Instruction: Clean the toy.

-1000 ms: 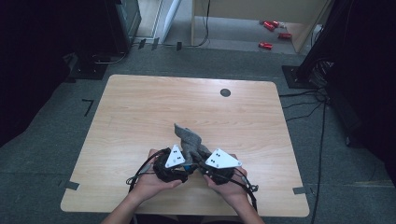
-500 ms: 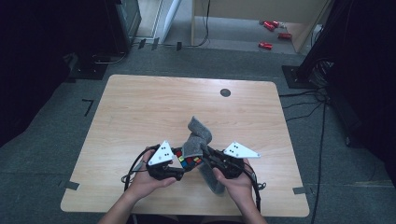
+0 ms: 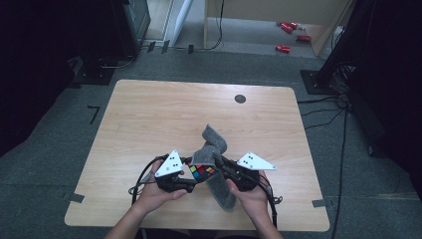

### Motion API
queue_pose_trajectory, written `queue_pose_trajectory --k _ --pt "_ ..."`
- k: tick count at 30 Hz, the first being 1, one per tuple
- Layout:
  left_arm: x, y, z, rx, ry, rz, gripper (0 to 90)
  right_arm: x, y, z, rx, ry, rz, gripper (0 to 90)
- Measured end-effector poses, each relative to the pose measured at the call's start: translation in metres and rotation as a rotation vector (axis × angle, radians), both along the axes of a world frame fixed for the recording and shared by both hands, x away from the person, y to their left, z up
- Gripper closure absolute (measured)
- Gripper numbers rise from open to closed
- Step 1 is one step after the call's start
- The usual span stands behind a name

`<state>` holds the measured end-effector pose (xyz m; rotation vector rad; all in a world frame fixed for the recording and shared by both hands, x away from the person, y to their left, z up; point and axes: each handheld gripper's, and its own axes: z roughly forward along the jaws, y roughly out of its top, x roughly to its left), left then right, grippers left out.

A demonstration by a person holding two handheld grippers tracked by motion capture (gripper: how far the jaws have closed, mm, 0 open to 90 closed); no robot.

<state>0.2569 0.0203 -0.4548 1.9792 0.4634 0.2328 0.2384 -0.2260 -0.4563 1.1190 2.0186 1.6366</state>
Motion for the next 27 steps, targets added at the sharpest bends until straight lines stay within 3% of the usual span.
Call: queue_pose_trajectory --k 2,4,6,11,13,15,19,23,27 --pt "-0.003 -0.006 -0.004 0.042 -0.009 -0.016 34.7 -0.004 0.001 0.008 0.058 -0.029 0.039 79.9" --pt "-0.007 -0.009 -0.003 0.046 -0.031 -0.021 34.7 -0.007 0.006 0.013 0.017 -0.064 0.028 80.0" --pt "-0.007 -0.007 0.001 0.025 -0.043 -0.015 34.7 -0.006 0.003 0.012 0.043 -0.054 0.029 79.9" --pt "-0.002 0.003 0.007 -0.033 -0.029 0.009 34.7 0.001 -0.002 -0.003 0.022 0.007 -0.001 79.9" --pt "-0.001 0.004 0.005 -0.036 -0.02 0.008 34.7 0.0 -0.001 -0.001 0.016 -0.002 0.0 79.9" --pt "-0.001 0.002 0.002 -0.014 -0.018 -0.003 34.7 -0.003 0.001 0.005 0.033 -0.024 0.019 79.8" --pt "-0.004 -0.004 -0.001 0.006 -0.034 -0.01 34.7 -0.008 0.004 0.015 0.059 -0.067 0.037 79.8" --pt "-0.003 0.002 0.005 -0.026 -0.049 0.015 34.7 -0.003 0.001 0.005 0.047 -0.036 0.013 79.8" --pt "0.0 0.007 0.006 -0.051 -0.034 0.022 34.7 -0.001 0.0 -0.002 0.035 -0.009 -0.004 79.9"
